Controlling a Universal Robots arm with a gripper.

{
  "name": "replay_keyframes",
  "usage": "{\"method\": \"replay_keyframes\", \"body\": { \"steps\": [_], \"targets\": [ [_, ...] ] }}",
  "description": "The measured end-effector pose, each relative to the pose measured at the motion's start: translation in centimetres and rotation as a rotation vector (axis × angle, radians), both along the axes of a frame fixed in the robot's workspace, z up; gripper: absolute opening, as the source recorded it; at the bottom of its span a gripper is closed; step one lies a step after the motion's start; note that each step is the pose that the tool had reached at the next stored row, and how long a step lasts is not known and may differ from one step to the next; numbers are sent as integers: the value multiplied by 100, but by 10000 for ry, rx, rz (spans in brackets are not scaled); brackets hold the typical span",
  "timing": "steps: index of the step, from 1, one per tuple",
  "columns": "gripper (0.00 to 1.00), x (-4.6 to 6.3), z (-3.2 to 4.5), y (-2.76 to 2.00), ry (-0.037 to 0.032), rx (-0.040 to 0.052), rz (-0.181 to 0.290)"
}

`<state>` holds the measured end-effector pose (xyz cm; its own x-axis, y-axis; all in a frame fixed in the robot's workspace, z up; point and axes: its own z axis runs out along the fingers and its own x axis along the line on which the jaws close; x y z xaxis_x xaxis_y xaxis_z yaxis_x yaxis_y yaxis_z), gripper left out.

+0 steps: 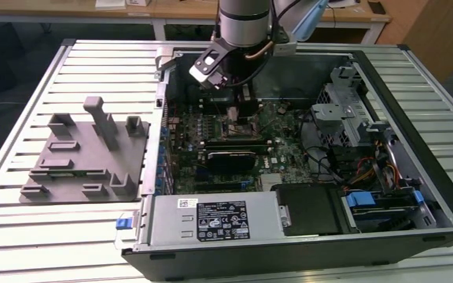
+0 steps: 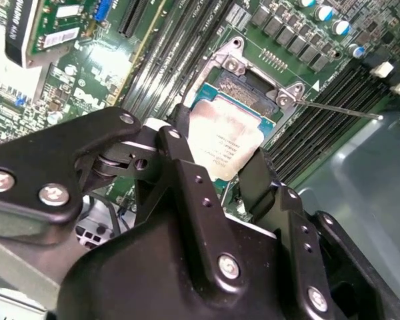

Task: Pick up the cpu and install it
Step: 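Place the cpu into insertion slot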

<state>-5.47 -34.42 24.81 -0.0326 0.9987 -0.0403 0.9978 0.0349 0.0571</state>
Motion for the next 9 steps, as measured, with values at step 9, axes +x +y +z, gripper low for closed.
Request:
{"method": "replay_keyframes", "body": {
  "steps": [9],
  "targets": [
    [54, 89, -134, 16, 0, 7, -12]
  ]
}}
